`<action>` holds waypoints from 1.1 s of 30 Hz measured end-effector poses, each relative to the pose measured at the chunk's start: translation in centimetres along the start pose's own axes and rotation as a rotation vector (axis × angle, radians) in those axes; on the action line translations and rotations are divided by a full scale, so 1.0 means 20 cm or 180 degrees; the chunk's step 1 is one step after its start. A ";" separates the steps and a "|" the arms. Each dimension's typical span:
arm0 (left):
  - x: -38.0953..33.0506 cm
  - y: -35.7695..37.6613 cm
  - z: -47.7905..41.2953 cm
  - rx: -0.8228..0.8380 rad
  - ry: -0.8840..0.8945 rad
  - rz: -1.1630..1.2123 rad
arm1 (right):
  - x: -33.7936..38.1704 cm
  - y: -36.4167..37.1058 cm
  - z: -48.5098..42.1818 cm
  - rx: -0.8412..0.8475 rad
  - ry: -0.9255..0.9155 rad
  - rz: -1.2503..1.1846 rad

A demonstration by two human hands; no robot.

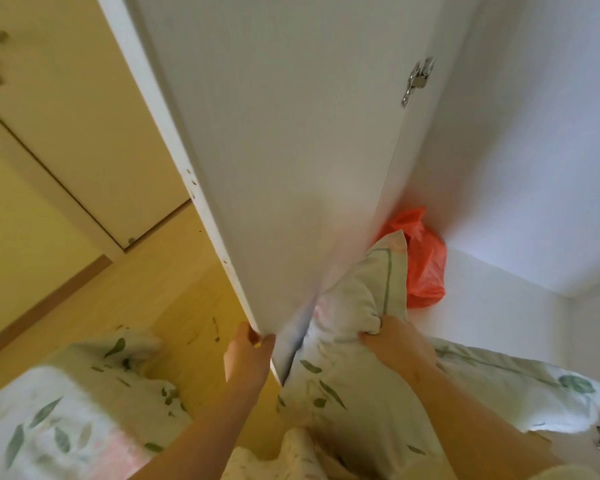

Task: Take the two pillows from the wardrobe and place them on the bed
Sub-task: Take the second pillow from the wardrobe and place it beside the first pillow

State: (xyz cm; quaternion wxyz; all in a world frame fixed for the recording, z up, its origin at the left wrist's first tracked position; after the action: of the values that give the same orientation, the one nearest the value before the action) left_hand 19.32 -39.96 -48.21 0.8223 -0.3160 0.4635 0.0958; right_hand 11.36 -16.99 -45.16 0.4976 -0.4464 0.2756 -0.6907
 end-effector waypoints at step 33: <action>-0.72 1.54 0.87 0.2172 0.0294 -0.0002 | -1.52 -0.36 0.56 -0.0439 0.1183 -0.0644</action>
State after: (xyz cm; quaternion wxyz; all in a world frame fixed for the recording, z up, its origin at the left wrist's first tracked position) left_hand 9.80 -3.26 -43.24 0.8587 -0.0269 0.5055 -0.0793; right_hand 21.39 14.67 -44.60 0.3348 -0.3699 0.3630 -0.7870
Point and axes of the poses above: each hand's wrist, its own z-axis away from the middle knuckle, its own y-axis out of the palm, x = y × z, the point moved 4 cm from there along -z, towards the middle knuckle, and after that the axes turned 5 degrees about z, right-handed, at the moved point
